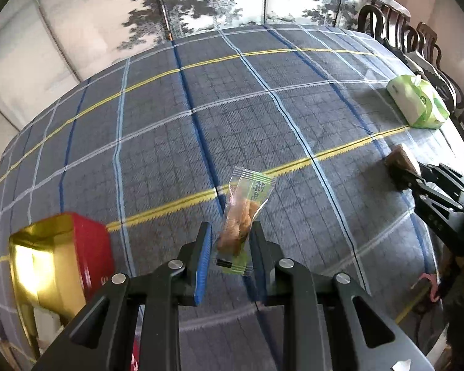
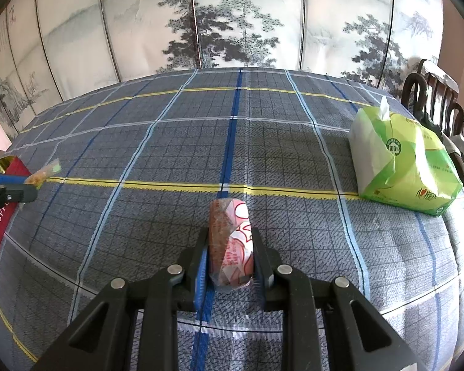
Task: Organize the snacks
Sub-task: 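Carry the clear green-labelled packet into the gold tin and open the left gripper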
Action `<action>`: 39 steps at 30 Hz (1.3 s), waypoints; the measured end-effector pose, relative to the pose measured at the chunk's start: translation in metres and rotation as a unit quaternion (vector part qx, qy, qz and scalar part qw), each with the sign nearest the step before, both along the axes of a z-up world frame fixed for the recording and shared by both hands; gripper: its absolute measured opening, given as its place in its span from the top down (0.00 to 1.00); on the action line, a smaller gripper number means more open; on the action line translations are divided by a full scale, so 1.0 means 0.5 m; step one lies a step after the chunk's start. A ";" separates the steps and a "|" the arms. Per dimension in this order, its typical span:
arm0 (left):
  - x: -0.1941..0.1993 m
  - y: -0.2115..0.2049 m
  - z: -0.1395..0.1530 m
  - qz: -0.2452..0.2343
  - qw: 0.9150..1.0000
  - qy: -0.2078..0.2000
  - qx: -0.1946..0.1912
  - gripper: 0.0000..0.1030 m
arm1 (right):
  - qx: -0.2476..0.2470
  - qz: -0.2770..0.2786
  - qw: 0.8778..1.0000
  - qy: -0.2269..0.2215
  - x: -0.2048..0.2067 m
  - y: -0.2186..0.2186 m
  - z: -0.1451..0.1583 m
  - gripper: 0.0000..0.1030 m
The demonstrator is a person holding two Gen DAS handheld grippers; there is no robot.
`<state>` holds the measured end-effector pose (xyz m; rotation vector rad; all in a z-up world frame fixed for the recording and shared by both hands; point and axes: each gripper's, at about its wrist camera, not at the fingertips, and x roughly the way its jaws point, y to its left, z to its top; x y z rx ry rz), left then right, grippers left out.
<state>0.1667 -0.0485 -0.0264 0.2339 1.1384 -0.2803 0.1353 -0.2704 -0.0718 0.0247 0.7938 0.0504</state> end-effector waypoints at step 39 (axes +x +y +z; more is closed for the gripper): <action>-0.215 0.430 0.065 0.225 0.974 -0.001 -0.003 0.79 | -0.021 -0.003 1.000 0.001 -0.001 0.013 0.001 0.76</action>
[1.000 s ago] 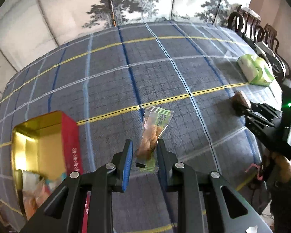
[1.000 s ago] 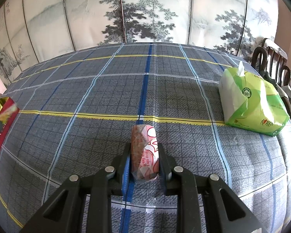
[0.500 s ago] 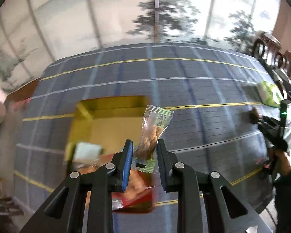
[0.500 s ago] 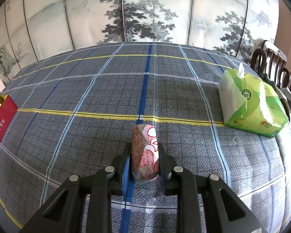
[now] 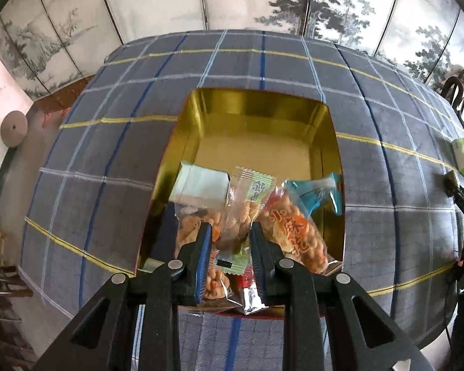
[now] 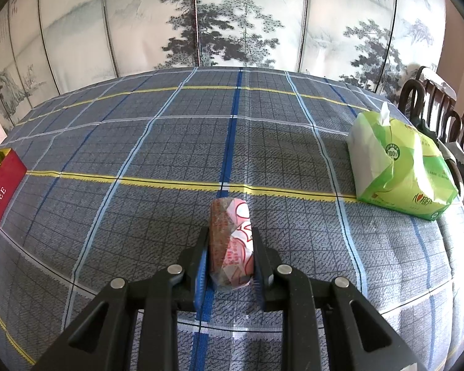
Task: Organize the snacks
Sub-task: 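Carry the clear green-labelled packet into the gold tin and open the left gripper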
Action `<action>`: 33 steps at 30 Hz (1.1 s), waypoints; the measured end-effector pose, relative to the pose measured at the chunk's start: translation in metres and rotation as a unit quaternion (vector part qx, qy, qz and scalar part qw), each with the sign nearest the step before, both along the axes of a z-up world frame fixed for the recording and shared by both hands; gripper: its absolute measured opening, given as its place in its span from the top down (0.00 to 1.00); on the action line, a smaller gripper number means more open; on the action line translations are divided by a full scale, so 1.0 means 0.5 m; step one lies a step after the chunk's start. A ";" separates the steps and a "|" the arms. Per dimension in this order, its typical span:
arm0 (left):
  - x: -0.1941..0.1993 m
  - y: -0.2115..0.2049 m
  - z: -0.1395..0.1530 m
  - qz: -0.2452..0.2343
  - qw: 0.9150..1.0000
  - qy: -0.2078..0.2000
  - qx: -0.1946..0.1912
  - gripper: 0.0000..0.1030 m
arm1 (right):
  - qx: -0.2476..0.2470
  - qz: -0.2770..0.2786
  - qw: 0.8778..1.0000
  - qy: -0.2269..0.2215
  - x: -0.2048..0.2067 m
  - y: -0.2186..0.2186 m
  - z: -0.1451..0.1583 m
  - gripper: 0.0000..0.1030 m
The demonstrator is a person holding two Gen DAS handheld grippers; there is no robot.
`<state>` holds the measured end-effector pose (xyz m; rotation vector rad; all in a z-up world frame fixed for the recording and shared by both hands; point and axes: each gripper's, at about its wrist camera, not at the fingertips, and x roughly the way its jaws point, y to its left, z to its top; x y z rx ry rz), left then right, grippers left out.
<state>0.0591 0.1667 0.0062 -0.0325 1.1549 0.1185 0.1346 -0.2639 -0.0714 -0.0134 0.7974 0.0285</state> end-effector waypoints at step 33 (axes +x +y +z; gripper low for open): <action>-0.021 -0.036 -0.021 -0.015 0.999 0.000 0.043 0.58 | -0.008 0.000 1.000 0.000 0.000 -0.002 0.000 0.77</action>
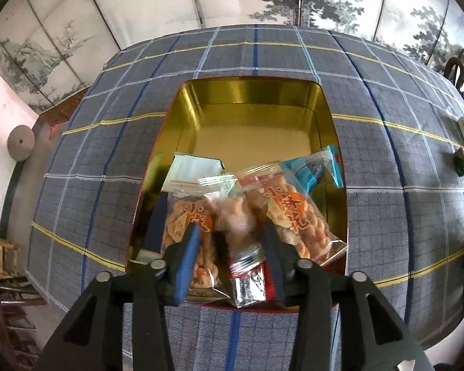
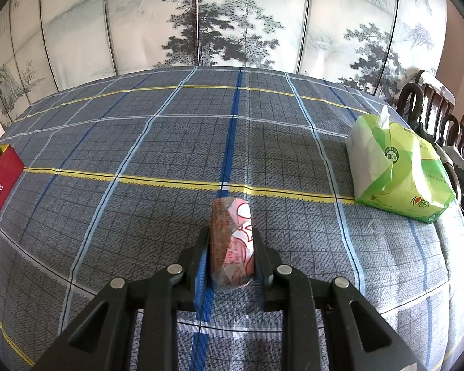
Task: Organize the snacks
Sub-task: 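Carry the clear green-labelled packet into the gold tin and open the left gripper, then carry the pink bread packet into the gold tin and open the right gripper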
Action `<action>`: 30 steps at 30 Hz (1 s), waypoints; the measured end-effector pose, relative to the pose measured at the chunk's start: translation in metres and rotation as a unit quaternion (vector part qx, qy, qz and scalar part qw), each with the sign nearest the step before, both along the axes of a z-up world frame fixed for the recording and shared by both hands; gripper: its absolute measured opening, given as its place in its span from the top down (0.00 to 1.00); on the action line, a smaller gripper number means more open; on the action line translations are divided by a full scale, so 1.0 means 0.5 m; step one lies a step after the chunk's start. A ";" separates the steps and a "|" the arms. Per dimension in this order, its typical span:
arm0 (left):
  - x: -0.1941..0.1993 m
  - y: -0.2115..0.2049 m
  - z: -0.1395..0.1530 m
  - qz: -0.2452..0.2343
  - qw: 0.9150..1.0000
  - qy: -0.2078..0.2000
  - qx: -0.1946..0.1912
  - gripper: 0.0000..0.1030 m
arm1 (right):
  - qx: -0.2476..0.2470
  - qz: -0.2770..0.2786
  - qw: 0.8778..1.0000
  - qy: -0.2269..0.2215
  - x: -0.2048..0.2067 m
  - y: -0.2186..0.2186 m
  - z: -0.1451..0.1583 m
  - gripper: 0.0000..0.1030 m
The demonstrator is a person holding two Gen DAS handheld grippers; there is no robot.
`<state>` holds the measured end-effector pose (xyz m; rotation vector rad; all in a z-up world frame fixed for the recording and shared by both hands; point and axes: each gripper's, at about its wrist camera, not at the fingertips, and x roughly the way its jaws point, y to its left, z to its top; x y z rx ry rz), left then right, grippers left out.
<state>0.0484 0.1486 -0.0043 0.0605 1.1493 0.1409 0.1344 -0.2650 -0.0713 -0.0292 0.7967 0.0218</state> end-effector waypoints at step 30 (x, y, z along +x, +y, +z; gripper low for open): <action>-0.066 0.024 0.059 0.027 0.997 -0.070 -0.005 0.24 | -0.017 -0.058 0.998 0.014 -0.007 0.030 0.008 0.78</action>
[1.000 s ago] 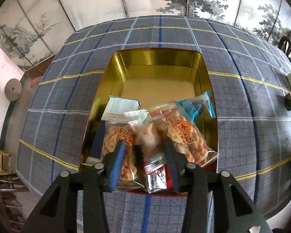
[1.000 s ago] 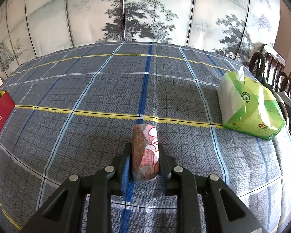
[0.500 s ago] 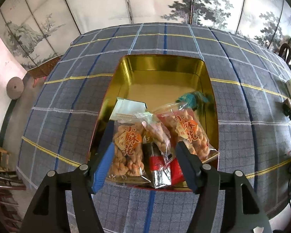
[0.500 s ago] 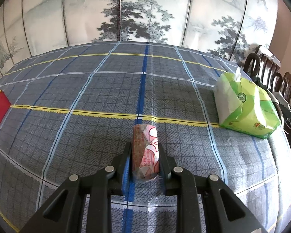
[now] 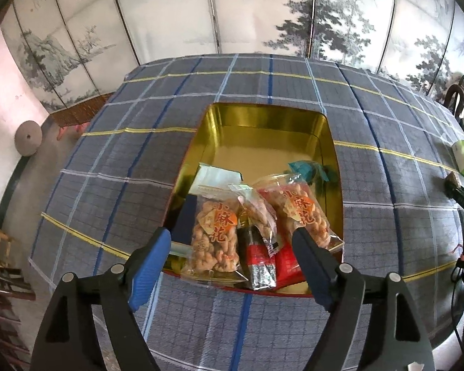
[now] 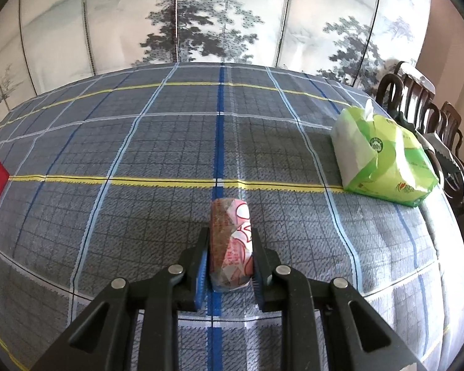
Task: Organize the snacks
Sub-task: 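Carry the pink bread packet into the gold tin and open the right gripper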
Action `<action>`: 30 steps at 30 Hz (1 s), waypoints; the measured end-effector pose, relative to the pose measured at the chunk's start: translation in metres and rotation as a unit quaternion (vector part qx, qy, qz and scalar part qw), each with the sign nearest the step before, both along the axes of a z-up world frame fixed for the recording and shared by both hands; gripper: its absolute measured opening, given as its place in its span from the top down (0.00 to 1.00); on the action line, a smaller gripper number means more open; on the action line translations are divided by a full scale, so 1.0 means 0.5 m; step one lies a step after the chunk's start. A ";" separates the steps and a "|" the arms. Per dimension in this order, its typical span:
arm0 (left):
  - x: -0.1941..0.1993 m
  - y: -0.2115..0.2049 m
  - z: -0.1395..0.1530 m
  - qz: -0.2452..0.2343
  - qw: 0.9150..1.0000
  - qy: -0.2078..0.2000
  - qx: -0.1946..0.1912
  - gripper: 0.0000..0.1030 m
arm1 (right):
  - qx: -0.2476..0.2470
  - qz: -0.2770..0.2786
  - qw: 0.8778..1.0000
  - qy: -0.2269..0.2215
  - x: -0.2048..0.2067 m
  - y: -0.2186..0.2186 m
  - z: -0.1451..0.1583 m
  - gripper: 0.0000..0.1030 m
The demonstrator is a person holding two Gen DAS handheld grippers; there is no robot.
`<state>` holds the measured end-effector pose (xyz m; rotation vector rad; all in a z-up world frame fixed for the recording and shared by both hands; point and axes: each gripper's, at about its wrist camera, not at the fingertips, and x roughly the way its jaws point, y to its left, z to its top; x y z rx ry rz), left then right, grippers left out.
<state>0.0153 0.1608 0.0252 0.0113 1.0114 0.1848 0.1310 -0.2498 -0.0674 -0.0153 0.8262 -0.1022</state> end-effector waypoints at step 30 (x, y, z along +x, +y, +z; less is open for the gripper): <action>-0.065 0.085 0.010 0.062 0.998 -0.022 -0.006 0.13 | 0.056 0.151 0.987 -0.014 -0.105 0.309 0.124 0.78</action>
